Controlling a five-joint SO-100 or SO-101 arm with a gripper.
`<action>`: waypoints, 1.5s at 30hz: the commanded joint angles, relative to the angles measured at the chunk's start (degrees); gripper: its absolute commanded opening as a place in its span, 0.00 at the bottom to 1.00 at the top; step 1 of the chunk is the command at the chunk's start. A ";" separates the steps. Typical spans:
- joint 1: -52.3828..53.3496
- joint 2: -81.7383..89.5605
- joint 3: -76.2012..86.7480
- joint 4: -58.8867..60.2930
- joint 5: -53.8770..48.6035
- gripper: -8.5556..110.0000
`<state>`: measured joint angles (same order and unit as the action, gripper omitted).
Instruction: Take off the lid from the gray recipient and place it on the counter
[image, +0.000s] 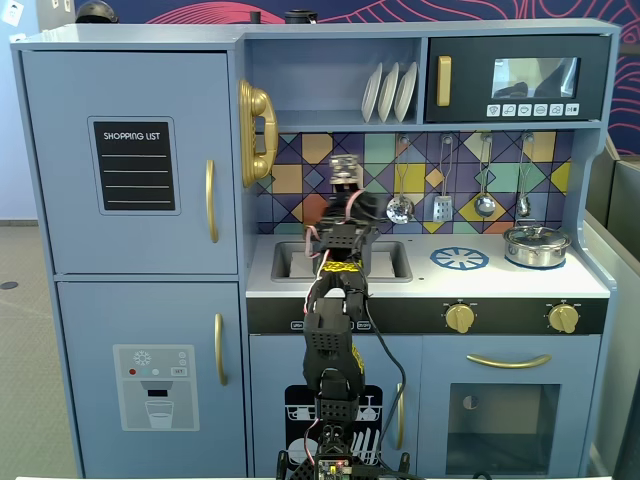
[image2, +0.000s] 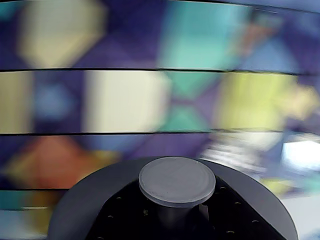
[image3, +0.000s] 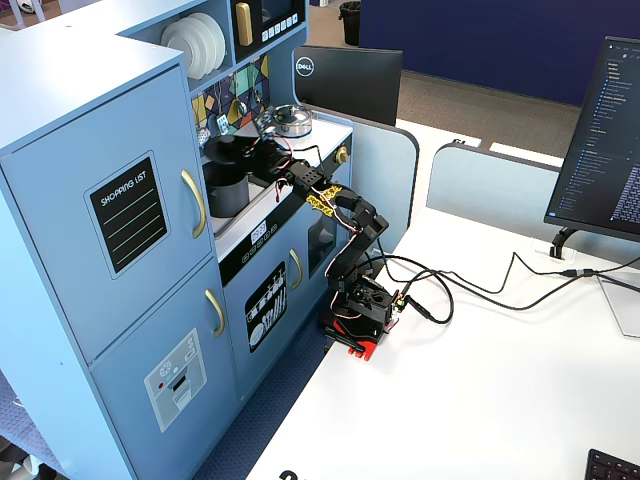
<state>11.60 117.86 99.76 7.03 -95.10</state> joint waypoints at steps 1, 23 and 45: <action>7.91 1.76 -3.52 -0.62 2.55 0.07; 21.36 -8.79 13.27 -19.95 4.13 0.07; 21.97 -15.29 18.28 -25.84 1.41 0.07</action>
<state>32.87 102.30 118.30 -16.79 -92.55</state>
